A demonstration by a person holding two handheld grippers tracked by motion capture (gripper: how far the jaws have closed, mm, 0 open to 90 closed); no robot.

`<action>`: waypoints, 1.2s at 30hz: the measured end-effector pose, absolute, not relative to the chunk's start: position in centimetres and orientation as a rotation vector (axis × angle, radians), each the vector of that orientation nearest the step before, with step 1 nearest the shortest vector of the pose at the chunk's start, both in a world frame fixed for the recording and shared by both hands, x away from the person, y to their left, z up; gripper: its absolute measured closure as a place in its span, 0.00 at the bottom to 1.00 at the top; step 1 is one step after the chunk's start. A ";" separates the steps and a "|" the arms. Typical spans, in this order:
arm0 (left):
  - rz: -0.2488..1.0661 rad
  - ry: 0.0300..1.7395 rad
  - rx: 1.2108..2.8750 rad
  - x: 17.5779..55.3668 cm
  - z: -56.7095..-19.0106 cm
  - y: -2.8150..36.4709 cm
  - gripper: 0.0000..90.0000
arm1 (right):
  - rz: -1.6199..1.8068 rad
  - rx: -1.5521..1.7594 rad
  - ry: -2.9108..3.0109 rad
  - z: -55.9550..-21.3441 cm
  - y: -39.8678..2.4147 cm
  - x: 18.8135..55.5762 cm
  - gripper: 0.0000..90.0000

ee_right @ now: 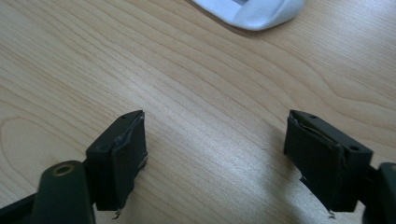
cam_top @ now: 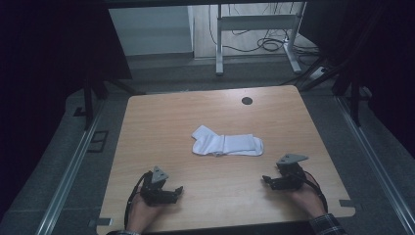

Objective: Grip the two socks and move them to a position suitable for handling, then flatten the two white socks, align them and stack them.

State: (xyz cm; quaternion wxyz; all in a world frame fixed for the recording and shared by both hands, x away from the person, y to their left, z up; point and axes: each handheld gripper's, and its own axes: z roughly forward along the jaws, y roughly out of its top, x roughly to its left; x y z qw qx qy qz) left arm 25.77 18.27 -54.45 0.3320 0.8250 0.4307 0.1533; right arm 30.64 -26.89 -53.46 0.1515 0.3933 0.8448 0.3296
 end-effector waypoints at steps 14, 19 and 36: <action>0.400 1.126 2.156 25.8 -54.4 18.2 0.12 | 0.957 1.117 2.426 -53.6 -26.8 30.7 0.19; 0.400 1.126 2.155 25.8 -54.4 18.2 0.12 | 0.956 1.115 2.432 -53.6 -26.8 30.8 0.19; 0.399 1.126 2.155 25.8 -54.4 18.2 0.12 | 0.932 1.142 2.431 -53.3 -26.7 30.9 0.24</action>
